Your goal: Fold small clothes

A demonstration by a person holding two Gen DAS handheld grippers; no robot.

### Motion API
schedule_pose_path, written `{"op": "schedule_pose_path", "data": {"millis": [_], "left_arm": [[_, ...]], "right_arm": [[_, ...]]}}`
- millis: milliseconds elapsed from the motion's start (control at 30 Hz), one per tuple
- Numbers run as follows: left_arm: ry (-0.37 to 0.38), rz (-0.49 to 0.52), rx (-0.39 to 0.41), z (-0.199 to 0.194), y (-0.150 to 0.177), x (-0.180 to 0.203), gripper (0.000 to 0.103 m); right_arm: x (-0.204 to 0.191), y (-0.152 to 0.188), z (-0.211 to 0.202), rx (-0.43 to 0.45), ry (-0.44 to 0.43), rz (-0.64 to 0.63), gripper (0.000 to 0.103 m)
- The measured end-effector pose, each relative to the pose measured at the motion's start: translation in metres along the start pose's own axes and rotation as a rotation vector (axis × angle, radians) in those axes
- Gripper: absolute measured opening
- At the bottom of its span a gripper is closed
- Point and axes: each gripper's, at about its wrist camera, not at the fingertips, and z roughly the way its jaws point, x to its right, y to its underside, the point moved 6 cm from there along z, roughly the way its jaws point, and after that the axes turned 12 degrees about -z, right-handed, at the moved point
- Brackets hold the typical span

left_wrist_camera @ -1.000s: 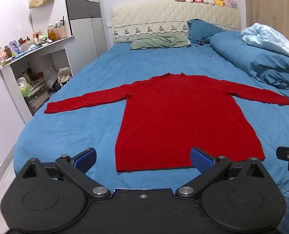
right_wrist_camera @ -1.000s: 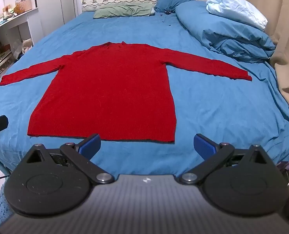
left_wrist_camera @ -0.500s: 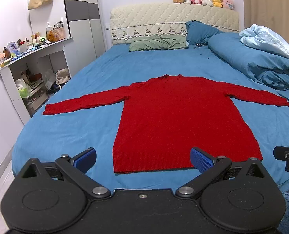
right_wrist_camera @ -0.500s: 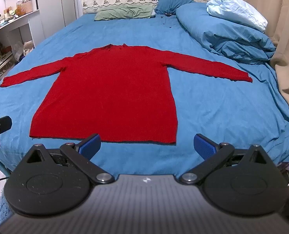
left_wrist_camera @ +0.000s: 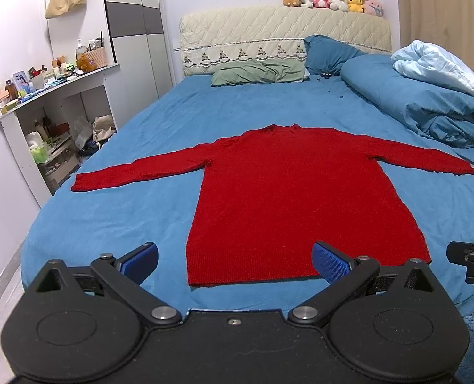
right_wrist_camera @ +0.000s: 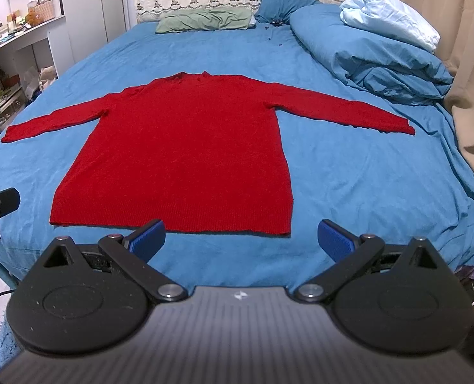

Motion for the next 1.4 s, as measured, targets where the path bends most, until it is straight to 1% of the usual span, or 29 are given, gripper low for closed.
{"op": "schedule_pose_path", "data": {"millis": [1400], "left_arm": [[-0.004,0.002,0.01,-0.0033,0.0014,0.0027,0.103]], "right_arm": [[-0.0042,0.0049,0.0038,-0.002,-0.013,-0.001,0.103]]}}
